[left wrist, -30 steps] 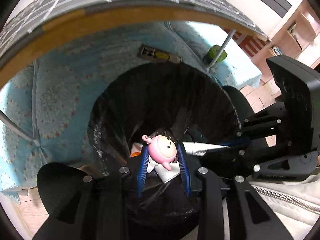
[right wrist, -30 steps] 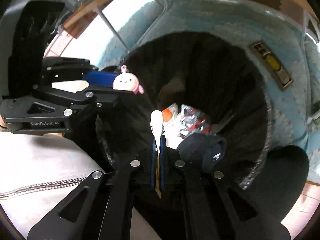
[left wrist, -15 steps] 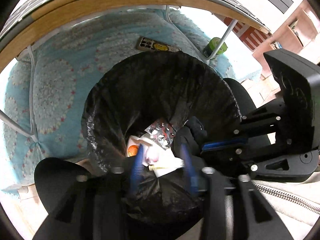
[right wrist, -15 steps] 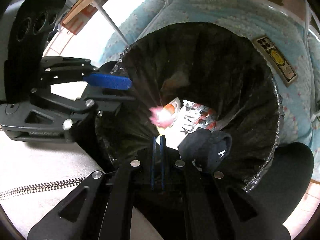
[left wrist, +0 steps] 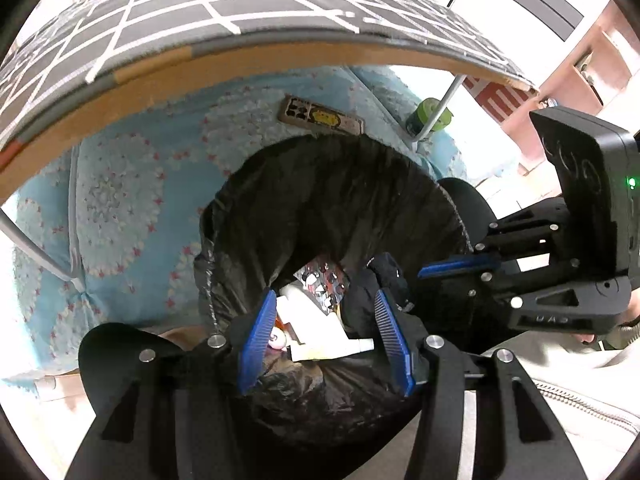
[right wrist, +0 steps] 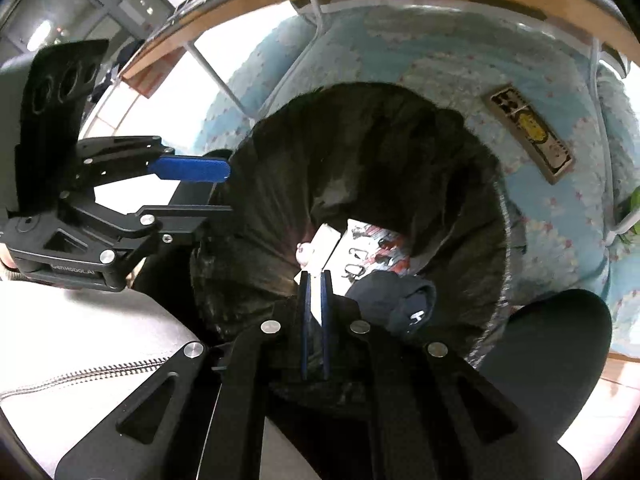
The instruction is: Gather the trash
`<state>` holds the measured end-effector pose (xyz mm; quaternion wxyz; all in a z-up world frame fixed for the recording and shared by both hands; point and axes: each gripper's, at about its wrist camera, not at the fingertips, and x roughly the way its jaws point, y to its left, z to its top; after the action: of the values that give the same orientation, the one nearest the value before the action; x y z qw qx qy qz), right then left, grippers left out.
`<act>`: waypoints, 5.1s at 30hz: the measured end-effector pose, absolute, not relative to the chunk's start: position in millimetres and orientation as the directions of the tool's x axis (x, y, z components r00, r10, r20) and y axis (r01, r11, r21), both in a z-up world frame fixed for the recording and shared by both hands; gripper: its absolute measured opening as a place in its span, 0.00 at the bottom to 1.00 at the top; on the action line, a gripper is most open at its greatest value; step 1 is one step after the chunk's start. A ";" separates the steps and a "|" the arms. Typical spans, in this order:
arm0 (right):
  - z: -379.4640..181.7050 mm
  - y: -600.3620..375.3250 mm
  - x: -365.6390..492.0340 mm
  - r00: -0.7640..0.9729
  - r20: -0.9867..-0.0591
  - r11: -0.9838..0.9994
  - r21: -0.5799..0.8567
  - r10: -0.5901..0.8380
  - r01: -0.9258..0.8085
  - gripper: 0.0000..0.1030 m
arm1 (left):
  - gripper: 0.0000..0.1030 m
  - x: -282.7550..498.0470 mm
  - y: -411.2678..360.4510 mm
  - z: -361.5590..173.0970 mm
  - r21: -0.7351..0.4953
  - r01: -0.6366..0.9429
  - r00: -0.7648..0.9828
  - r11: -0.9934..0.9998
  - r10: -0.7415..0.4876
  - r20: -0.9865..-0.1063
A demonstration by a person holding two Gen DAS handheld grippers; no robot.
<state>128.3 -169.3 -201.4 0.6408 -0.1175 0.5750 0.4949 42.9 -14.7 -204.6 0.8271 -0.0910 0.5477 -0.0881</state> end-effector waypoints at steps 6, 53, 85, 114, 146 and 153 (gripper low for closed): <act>-189.7 -173.5 132.9 -0.129 -0.847 0.484 0.413 0.516 -0.771 0.06 | 0.48 42.3 -10.8 -189.7 -0.243 0.054 0.416 0.968 -0.243 -0.876; -55.4 -146.8 186.0 0.097 -0.725 0.424 0.283 0.682 -0.860 0.26 | 0.48 83.7 43.6 -57.1 -0.106 0.067 0.677 0.992 -0.123 -0.726; -33.7 -53.0 299.1 0.244 -0.695 0.478 0.161 0.677 -0.864 0.45 | 0.48 202.4 139.6 -42.2 -0.028 -0.013 0.719 1.000 -0.010 -0.695; -70.9 69.2 412.5 0.317 -0.764 0.587 0.098 0.561 -0.804 0.49 | 0.48 328.3 212.4 -84.9 -0.029 -0.036 0.657 0.999 0.002 -0.754; -56.2 57.2 402.9 0.387 -0.727 0.621 0.069 0.567 -0.781 0.23 | 0.18 303.0 189.3 -57.7 0.012 -0.030 0.688 0.999 0.030 -0.725; -30.4 33.4 383.9 0.405 -0.703 0.620 0.064 0.584 -0.782 0.23 | 0.18 277.1 167.9 -29.4 0.022 -0.023 0.711 1.000 0.031 -0.703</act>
<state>383.9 33.4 -30.4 0.8266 -0.1391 0.3557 0.4134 277.1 167.9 -29.4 0.9248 0.0057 0.3801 0.0146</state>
